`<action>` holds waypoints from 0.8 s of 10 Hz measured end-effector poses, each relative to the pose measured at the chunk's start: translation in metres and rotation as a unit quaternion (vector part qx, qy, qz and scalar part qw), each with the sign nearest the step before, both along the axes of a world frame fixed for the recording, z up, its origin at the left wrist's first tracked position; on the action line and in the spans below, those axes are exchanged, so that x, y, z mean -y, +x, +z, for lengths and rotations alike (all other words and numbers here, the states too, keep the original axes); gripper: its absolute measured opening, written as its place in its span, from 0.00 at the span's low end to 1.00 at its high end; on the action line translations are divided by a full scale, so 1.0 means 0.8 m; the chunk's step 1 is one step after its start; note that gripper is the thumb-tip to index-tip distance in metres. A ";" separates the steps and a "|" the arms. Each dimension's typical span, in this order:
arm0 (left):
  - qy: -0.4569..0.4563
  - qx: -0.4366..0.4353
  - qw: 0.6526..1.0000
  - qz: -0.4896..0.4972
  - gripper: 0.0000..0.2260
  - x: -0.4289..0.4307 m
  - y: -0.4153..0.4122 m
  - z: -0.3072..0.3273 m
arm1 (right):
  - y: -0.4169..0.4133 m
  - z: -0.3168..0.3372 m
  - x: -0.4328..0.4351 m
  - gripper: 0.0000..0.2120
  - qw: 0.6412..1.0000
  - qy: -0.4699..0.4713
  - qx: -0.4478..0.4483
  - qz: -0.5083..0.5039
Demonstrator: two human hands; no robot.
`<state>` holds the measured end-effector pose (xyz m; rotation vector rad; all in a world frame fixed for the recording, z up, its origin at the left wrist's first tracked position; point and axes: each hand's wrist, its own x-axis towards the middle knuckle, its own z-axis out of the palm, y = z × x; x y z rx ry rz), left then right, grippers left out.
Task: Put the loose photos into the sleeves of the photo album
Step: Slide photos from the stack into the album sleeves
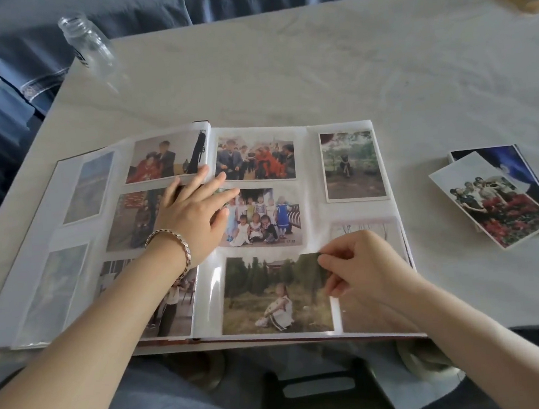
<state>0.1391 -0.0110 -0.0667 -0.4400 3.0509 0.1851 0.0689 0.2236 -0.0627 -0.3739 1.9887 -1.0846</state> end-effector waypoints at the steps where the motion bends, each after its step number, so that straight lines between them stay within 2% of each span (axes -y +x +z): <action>1: 0.007 -0.006 1.000 0.003 0.18 -0.001 0.000 0.000 | 0.005 0.002 0.005 0.04 0.999 0.001 0.035 0.002; 2: 0.009 0.008 1.000 -0.003 0.24 -0.001 0.000 0.004 | 0.000 0.008 0.000 0.02 0.999 0.012 0.032 0.000; 3: 0.000 0.031 1.000 -0.003 0.19 -0.001 0.000 0.004 | -0.005 0.016 -0.009 0.05 0.999 0.023 0.036 -0.022; 6: -0.005 0.036 0.999 0.000 0.19 -0.003 -0.002 0.005 | 0.007 0.016 -0.014 0.06 0.998 0.020 0.030 -0.052; 8: -0.008 0.036 0.999 0.001 0.19 -0.003 -0.002 0.006 | 0.017 0.019 -0.005 0.02 0.988 -0.012 0.126 -0.086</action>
